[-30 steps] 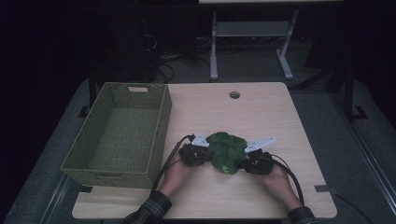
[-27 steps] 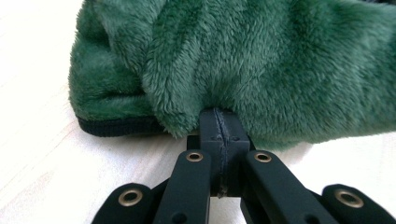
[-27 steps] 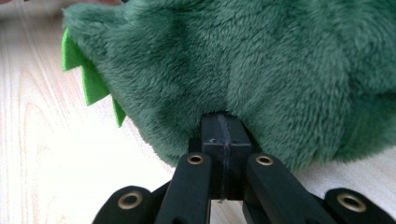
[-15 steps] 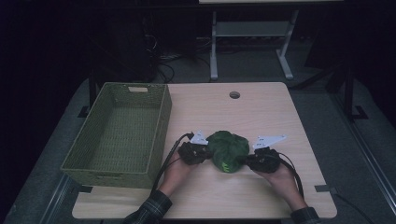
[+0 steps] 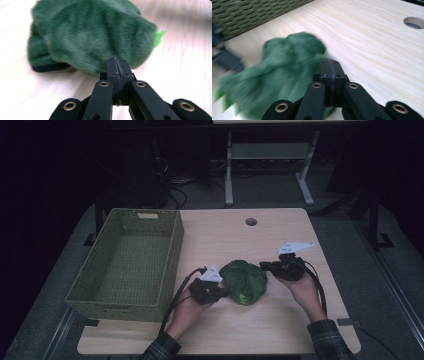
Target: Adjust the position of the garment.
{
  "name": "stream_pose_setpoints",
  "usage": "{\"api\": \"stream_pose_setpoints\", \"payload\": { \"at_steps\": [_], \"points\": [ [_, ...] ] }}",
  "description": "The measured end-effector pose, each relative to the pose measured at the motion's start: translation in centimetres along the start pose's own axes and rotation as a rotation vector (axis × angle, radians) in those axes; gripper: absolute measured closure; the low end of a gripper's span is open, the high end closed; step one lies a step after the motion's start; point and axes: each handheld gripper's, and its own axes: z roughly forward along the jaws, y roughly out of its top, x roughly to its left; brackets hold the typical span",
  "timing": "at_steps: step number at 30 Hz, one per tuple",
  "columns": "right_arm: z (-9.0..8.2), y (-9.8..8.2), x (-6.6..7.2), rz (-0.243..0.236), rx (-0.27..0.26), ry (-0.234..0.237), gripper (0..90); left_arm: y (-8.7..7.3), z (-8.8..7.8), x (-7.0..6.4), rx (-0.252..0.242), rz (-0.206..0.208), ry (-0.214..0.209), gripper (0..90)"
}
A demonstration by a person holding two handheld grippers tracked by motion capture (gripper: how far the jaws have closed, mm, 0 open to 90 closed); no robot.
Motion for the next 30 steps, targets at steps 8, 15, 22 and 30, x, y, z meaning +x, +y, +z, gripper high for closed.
{"api": "stream_pose_setpoints", "payload": {
  "at_steps": [8, 15, 22, 30],
  "points": [
    [3.7, 1.0, -2.2, 0.034, 0.056, -0.007, 90.0, -0.4, 1.3, -1.4, 0.027, 0.016, -0.051, 89.8],
    [5.7, 0.1, -2.7, 0.056, 0.116, 0.015, 90.0, -0.3, 2.5, -0.8, 0.032, 0.009, -0.043, 89.7],
    [5.4, -0.5, -2.6, 0.047, 0.145, 0.040, 90.0, -0.2, 2.9, 0.4, 0.033, -0.003, -0.016, 89.7],
    [4.4, -1.8, -1.9, 0.034, 0.179, 0.078, 90.0, -0.6, 2.8, 1.3, 0.033, 0.002, -0.008, 89.5]
  ]
}}
